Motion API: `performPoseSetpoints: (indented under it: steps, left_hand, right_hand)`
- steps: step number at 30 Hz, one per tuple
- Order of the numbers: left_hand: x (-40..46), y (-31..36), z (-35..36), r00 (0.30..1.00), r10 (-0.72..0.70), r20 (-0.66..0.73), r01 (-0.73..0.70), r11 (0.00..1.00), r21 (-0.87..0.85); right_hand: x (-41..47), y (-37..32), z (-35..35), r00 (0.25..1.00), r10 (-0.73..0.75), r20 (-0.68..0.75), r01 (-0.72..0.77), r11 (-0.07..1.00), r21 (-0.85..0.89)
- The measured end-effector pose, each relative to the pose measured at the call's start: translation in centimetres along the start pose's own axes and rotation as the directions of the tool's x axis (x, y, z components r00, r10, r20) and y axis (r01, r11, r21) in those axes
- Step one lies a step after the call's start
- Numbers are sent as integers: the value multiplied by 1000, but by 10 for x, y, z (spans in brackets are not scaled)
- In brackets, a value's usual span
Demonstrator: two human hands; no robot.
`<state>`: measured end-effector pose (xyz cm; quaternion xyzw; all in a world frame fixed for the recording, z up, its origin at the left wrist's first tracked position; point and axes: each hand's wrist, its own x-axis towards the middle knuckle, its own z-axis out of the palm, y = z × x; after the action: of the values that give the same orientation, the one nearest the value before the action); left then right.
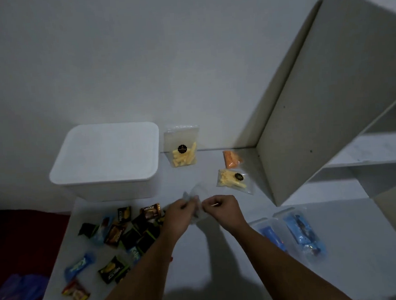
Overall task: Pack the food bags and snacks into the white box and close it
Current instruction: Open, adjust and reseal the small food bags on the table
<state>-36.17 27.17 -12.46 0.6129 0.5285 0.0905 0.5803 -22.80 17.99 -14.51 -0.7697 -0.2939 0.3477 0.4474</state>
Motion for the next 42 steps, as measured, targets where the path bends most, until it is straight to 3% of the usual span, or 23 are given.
performPoseSetpoints:
  steps: [2,8,10,14,18,21,23,27,33,38,42]
  left_hand:
    - [-13,5,-11,999,9,49,-8,1000,-20]
    - [-52,10,-35,989,151,1,-149,976,157]
    - [-71,13,-38,985,172,-15,-164,960,227]
    - [-101,10,-43,979,201,-15,-189,941,280]
    - [-125,6,-58,965,260,-44,-245,945,214]
    - [-138,5,-73,890,419,-179,-404,907,117]
    - [-142,6,-82,831,518,-201,-524,851,25]
    - [-154,12,-88,784,597,-167,-594,801,72]
    - [-162,18,-92,823,526,-213,-557,822,-122]
    - [-171,23,-96,883,441,-163,-470,832,-296]
    - [-177,29,-99,877,460,-139,-480,818,-317]
  right_hand:
    - [-19,-19,4,997,-72,19,73,995,-63]
    - [-62,-47,5,976,-213,-37,194,938,-289]
    - [-72,-53,5,962,-240,-129,184,922,-340]
    - [-91,-71,0,951,-174,-256,101,956,-275]
    - [-103,-94,-9,962,-254,-98,224,943,-246]
    - [-115,-120,-19,958,-274,84,286,926,-245]
    - [-122,-136,-27,953,-254,163,287,929,-234]
    - [-131,-158,-34,936,-193,296,253,950,-181]
    - [-146,-163,-37,932,-192,307,180,981,68]
    - [-149,-157,-32,936,-260,236,234,964,129]
    - [-152,-159,-31,933,-247,261,211,964,159]
